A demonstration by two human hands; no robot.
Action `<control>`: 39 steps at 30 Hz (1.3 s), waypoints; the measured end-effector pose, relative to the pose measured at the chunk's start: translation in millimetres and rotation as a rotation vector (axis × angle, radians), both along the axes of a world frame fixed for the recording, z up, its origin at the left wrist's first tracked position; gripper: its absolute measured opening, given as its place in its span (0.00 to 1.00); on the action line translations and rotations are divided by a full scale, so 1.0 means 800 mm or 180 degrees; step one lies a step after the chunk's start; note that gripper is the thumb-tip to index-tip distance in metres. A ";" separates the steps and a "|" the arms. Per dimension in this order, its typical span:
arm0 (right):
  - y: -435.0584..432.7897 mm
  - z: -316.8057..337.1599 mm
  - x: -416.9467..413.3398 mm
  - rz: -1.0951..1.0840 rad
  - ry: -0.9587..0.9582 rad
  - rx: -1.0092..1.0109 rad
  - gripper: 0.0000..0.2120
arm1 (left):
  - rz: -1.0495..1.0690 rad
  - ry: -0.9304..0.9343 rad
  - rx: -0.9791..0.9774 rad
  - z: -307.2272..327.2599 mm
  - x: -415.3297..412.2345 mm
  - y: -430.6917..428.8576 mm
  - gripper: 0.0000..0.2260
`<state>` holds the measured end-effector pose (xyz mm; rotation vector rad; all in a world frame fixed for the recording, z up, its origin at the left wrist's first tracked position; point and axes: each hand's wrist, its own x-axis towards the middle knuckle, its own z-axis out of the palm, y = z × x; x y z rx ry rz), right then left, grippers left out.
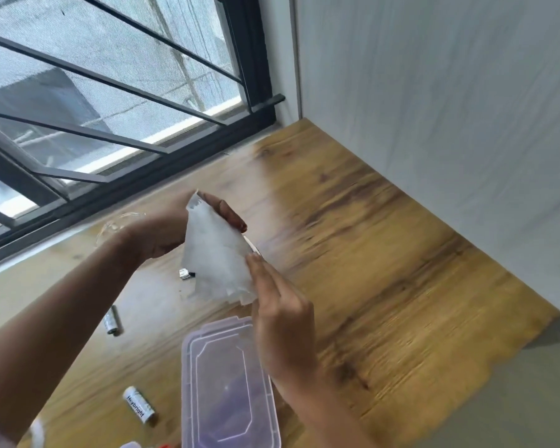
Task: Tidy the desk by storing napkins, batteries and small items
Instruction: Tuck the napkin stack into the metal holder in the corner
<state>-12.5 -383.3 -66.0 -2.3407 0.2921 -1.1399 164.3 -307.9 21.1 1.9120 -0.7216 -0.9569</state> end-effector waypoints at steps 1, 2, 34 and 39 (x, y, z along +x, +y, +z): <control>-0.003 -0.003 0.000 0.0031 -0.0021 -0.0068 0.22 | -0.0014 -0.0113 -0.0039 0.000 0.000 -0.004 0.10; -0.003 -0.003 0.000 0.0043 -0.0025 -0.0127 0.20 | 0.0024 -0.0178 -0.0014 0.001 -0.005 -0.007 0.10; -0.017 -0.031 -0.037 -0.0029 0.0400 0.0171 0.10 | 0.0933 -0.0682 0.0038 -0.038 -0.051 0.007 0.14; -0.019 -0.023 -0.044 0.0092 0.0423 0.0660 0.12 | 0.1589 -0.0459 -0.0409 -0.048 -0.080 0.013 0.15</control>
